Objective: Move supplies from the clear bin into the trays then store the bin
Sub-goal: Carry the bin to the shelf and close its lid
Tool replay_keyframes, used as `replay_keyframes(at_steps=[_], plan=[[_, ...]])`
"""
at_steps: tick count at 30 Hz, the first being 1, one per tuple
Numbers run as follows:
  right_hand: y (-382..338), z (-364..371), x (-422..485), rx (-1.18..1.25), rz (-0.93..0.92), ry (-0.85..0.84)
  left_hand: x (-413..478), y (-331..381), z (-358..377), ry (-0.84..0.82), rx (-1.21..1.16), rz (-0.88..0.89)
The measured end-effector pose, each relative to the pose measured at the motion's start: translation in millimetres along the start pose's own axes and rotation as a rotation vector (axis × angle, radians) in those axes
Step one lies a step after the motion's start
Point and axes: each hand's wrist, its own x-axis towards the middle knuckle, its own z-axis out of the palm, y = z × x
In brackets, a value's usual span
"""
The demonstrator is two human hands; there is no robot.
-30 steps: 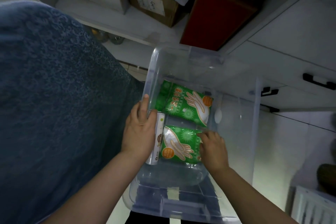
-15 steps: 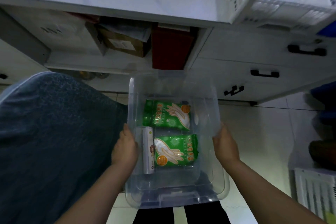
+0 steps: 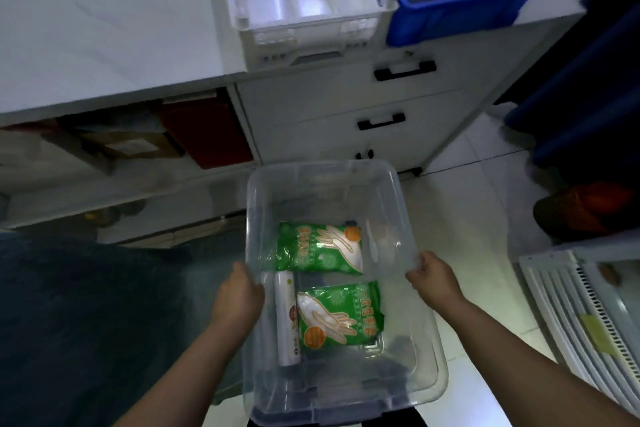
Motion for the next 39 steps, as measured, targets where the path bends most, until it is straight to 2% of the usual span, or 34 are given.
replay_keyframes(at_steps=[5, 10, 17, 22, 27, 39], plan=[[94, -88, 2, 0.147, 0.104, 0.058, -29, 102, 59, 0.0, 0.079, 0.176], [181, -182, 3, 0.297, 0.164, 0.122, -63, 211, 120, -0.033, 0.129, 0.251], [252, -312, -8, 0.309, 0.181, 0.305, -108, 352, 172, -0.09, 0.12, 0.39], [259, -381, 4, 0.32, 0.139, 0.43, -111, 435, 179, -0.093, 0.1, 0.489], [250, -438, 39, 0.301, 0.116, 0.477, -88, 509, 181, -0.059, 0.145, 0.535], [194, -579, 200, 0.306, 0.199, 0.614, 23, 724, 175, -0.163, -0.007, 0.64]])
